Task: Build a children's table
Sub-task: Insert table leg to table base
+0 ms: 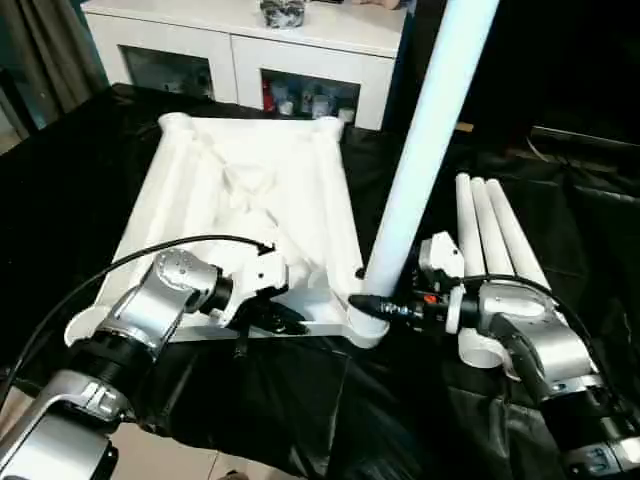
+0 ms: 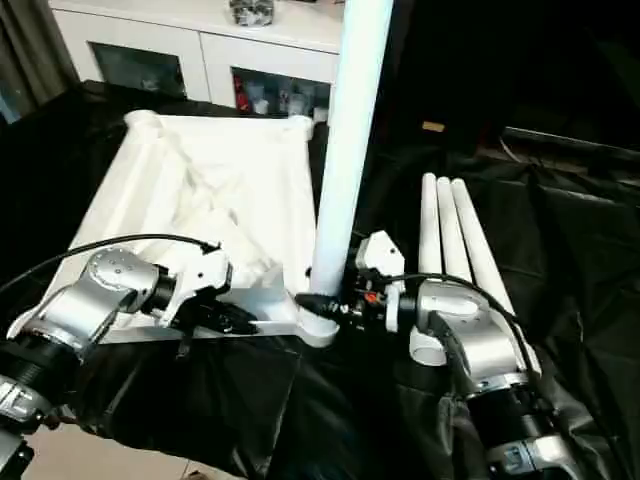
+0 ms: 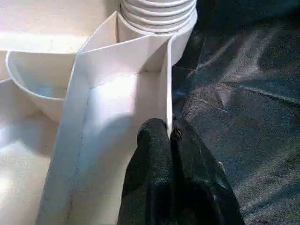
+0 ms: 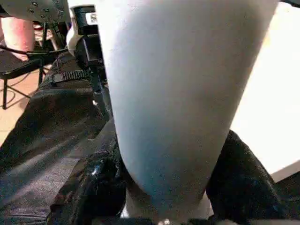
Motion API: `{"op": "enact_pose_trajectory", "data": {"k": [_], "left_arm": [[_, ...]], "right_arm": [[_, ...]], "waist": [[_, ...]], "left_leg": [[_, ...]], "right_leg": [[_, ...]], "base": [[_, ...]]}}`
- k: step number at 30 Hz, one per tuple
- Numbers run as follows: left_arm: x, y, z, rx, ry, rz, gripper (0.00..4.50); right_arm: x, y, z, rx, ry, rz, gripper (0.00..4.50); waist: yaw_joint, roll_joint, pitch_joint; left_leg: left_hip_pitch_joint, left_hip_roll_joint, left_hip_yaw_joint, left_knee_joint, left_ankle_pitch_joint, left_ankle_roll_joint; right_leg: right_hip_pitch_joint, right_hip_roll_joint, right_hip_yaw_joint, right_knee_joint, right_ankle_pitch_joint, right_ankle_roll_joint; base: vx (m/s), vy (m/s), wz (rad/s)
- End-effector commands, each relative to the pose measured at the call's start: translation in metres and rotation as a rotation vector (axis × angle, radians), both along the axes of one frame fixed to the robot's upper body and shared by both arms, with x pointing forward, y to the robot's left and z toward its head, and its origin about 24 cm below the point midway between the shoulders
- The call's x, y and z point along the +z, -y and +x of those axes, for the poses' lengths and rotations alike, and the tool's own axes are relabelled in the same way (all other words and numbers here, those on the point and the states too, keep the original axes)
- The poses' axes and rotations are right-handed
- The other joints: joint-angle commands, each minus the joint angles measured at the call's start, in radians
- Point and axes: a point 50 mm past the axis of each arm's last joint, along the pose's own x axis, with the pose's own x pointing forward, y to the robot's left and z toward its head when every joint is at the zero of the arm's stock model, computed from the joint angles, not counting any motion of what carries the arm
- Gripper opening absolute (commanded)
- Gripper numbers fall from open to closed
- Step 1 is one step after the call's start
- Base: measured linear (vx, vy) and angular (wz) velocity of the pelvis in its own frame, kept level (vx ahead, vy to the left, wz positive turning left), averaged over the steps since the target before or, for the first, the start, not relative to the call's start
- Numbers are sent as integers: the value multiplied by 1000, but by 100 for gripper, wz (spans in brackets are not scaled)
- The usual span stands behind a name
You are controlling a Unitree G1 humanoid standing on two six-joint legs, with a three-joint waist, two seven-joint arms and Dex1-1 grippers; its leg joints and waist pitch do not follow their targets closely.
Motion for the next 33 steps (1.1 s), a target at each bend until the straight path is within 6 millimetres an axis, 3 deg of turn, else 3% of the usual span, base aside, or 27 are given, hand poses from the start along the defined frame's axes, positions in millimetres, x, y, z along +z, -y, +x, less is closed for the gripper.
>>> {"op": "enact_pose_trajectory", "data": {"k": [1, 3, 5, 8, 9, 11, 13, 16, 19, 23, 29, 33], "left_arm": [[13, 15, 11, 47, 63, -54, 0], [14, 17, 13, 90, 64, -74, 0], [14, 19, 14, 133, 63, -94, 0], [14, 24, 14, 211, 79, -104, 0], [13, 27, 13, 240, 84, -101, 0], [13, 37, 10, 304, 84, -119, 0], [14, 44, 8, 340, 86, -130, 0], [13, 61, 3, 410, 91, -140, 0], [10, 74, -3, 422, 94, -135, 0], [10, 76, -5, 405, 96, -127, 0], [13, 71, -6, 403, 92, -117, 0], [13, 70, -7, 413, 93, -109, 0]], "right_arm": [[-50, -13, -16, -25, -203, -103, 188], [-52, -13, -8, -111, -181, -111, 188], [-54, -13, 2, -214, -157, -142, 188], [-56, -15, 14, -362, -139, -179, 188], [-58, -17, 17, -406, -147, -181, 188], [-62, -22, 21, -486, -175, -199, 188], [-65, -25, 23, -529, -189, -214, 188], [-68, -33, 27, -610, -216, -212, 188], [-67, -43, 31, -646, -233, -176, 188], [-63, -51, 33, -657, -245, -132, 188], [-61, -57, 33, -636, -242, -112, 188], [-60, -58, 35, -641, -232, -110, 188]], "waist": [[-5, 14, -36], [-10, 14, -26], [-18, 10, -18], [-36, 11, -18], [-40, 11, -19], [-52, 19, -19], [-62, 20, -17], [-71, 9, -18], [-73, 8, -17], [-75, 7, -19], [-75, 11, -21], [-76, 12, -19]], "left_leg": [[16, 61, -17, -91, -280, 2], [19, 59, -21, -95, -348, -19], [30, 55, -33, -94, -448, -37], [20, 53, -48, -99, -470, -51], [17, 51, -50, -99, -474, -49], [20, 55, -54, -103, -491, -50], [16, 54, -57, -106, -513, -48], [18, 51, -54, -100, -506, -34], [14, 49, -53, -100, -487, -24], [16, 48, -50, -101, -487, -21], [10, 50, -48, -105, -465, -21], [12, 49, -46, -104, -476, -23]], "right_leg": [[32, -86, 48, -73, -267, -236], [26, -88, 47, -84, -388, -212], [17, -94, 43, -105, -613, -146], [19, -97, 34, -114, -707, -93], [21, -97, 32, -115, -713, -85], [20, -95, 26, -116, -668, -99], [21, -91, 20, -117, -622, -113], [18, -93, 22, -122, -615, -115], [17, -93, 22, -122, -624, -115], [12, -88, 26, -121, -589, -113], [17, -87, 29, -114, -519, -136], [13, -86, 29, -115, -528, -138]], "base": [[0, 0, 0], [0, 0, 0], [0, 0, 0], [-17, 3, -5], [-52, 8, -16], [0, 0, 0], [0, 0, 0], [0, 0, 0], [0, 0, 0], [0, 0, 0], [0, 0, 0], [0, 0, 0]]}}
